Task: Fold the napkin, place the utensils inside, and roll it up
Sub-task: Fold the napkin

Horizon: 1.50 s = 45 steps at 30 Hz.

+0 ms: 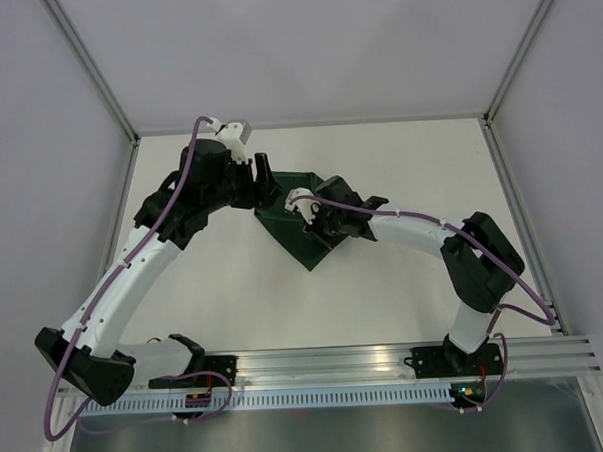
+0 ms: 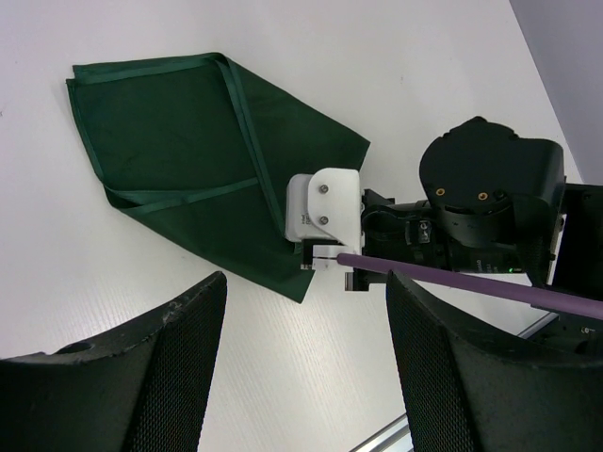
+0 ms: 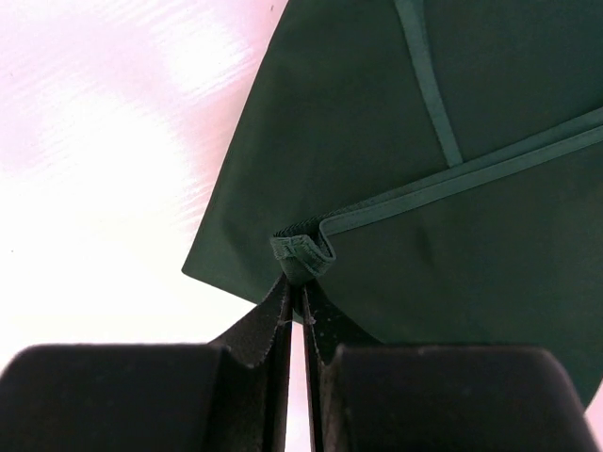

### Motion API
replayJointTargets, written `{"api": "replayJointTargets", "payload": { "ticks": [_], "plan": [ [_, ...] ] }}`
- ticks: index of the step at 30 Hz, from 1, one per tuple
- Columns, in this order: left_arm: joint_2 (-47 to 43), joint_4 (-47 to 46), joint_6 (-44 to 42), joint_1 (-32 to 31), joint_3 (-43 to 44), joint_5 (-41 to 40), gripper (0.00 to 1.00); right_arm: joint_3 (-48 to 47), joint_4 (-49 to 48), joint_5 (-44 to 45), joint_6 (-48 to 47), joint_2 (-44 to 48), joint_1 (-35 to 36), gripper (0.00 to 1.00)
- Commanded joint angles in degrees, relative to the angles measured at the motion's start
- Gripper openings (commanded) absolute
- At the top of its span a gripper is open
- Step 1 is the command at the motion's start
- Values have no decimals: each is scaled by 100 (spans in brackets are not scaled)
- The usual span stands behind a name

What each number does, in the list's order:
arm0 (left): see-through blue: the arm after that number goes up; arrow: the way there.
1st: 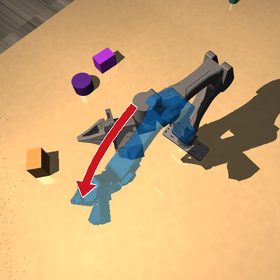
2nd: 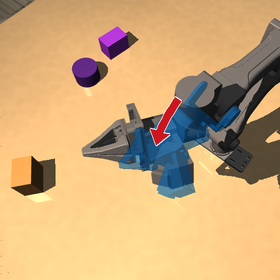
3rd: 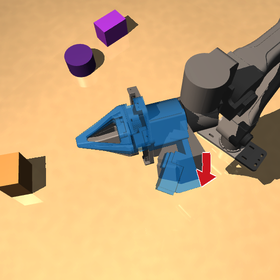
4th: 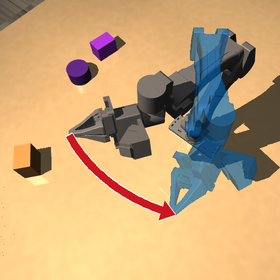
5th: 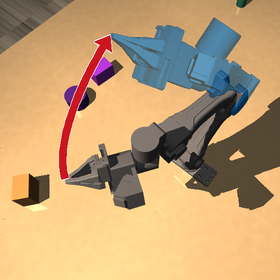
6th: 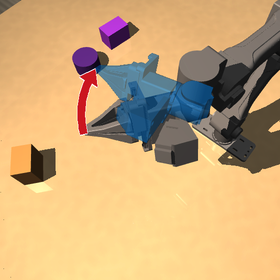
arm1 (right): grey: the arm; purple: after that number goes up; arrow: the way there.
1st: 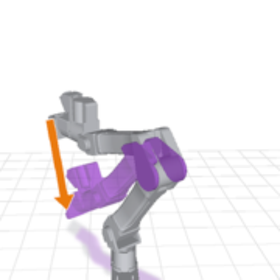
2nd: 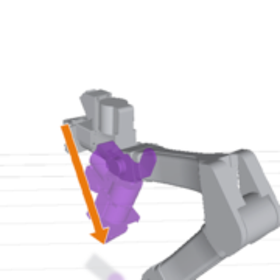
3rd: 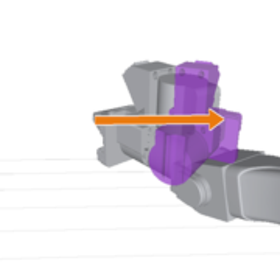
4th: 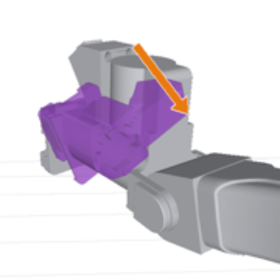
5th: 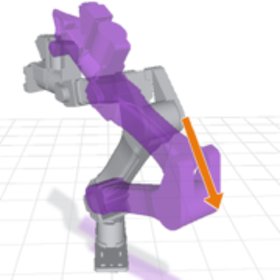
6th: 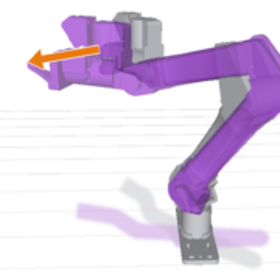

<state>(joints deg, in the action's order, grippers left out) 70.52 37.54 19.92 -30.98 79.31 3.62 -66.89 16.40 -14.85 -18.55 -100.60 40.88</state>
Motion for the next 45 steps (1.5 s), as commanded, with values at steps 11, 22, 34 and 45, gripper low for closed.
{"api": "replayJointTargets", "payload": {
  "ticks": [11,22,34,45],
  "plan": [
    [-109,-142,161,4,-56,139,73,-17,3,-9,-114,-250,236,17],
    [-109,-177,170,4,-82,87,74,-96,318,-360,-175,-232,271,41],
    [-47,-264,205,4,-108,78,74,-245,741,-589,-343,-347,368,39],
    [-170,-344,765,188,-301,-624,73,-552,1022,-545,-361,48,280,39]
  ]
}}
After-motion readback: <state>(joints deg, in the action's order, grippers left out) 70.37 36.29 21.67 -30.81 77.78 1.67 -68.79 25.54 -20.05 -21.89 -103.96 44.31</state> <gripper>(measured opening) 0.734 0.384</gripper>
